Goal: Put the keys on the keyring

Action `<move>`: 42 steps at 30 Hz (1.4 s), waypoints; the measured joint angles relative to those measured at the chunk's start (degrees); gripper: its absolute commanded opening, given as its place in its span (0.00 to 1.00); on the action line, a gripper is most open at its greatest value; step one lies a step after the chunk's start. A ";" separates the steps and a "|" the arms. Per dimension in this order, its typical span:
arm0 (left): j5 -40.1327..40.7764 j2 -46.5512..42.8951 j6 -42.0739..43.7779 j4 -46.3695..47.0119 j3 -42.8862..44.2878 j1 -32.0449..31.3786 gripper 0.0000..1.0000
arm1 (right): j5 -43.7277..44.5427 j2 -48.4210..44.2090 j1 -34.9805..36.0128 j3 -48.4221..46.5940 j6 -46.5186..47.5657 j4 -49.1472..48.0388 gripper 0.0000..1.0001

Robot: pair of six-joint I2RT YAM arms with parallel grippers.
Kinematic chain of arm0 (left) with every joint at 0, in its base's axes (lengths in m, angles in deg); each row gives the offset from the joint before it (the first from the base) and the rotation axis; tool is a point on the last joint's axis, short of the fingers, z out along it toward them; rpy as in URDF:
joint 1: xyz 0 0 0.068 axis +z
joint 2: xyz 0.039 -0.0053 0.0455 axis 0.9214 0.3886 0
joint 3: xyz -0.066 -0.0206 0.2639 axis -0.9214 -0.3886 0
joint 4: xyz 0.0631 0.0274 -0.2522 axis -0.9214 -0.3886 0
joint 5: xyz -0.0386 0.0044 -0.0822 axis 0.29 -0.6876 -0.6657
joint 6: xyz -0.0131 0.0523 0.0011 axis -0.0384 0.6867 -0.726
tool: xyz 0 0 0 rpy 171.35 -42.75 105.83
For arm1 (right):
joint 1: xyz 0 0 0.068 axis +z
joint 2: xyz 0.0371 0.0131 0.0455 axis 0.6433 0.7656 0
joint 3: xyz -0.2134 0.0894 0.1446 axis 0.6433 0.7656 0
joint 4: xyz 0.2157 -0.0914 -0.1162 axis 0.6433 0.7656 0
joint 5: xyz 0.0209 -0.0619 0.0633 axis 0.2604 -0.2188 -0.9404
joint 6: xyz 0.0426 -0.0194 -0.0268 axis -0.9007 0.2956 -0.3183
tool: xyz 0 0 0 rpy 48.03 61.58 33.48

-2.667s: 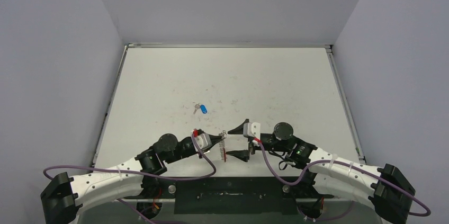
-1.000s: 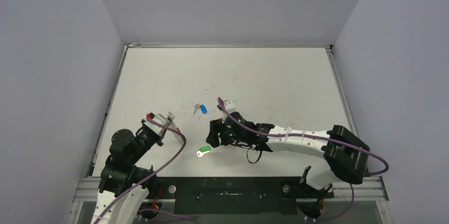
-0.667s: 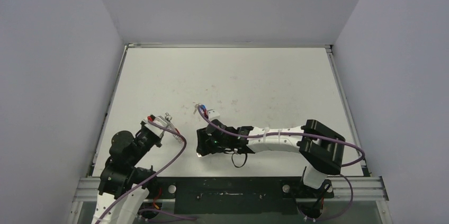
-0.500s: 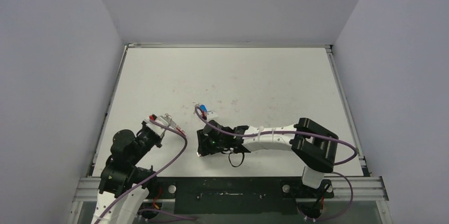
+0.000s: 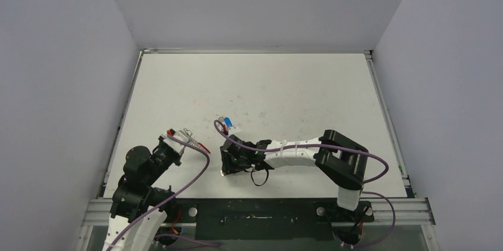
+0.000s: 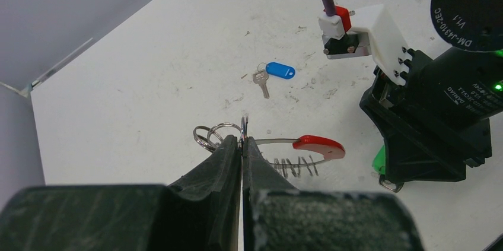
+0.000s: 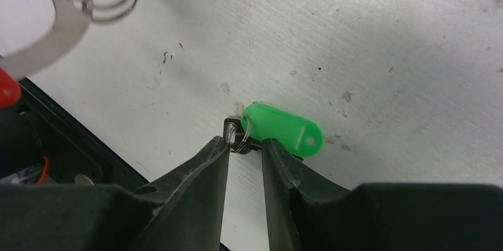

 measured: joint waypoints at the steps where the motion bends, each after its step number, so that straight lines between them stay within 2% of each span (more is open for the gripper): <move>1: -0.02 -0.11 0.00 -0.02 0.00 0.00 0.00 | -0.04 0.39 0.00 -0.15 0.02 0.02 0.17; 4: -0.02 -0.31 0.00 -0.02 0.00 0.00 0.00 | -0.37 0.98 0.00 -0.24 -0.11 0.02 0.04; 6: -0.04 -0.31 0.00 -0.02 0.00 0.00 0.00 | -0.37 1.01 0.00 -0.24 -0.26 0.02 0.00; 14: -0.50 -0.31 -0.02 -0.07 0.00 0.00 0.00 | -0.07 0.79 -0.07 -0.26 0.68 0.59 0.00; 20: -2.71 1.33 -0.02 0.07 0.00 0.00 0.00 | -0.44 -3.74 -2.56 0.94 4.87 2.75 0.00; 30: -10.71 12.09 0.70 0.28 0.02 0.00 0.00 | -1.84 -21.44 -17.42 10.08 16.28 6.08 0.00; 35: -14.34 15.52 2.49 -1.60 2.10 0.00 0.00 | 2.73 -34.36 -18.43 12.59 23.19 7.72 0.00; 39: -14.67 17.59 5.35 -8.44 7.52 -0.04 0.00 | 7.10 -42.80 -18.56 15.54 28.92 7.67 0.00; 42: -14.29 17.59 7.58 -14.03 11.58 -0.04 0.00 | 8.17 -45.11 -18.88 17.84 32.96 7.69 0.00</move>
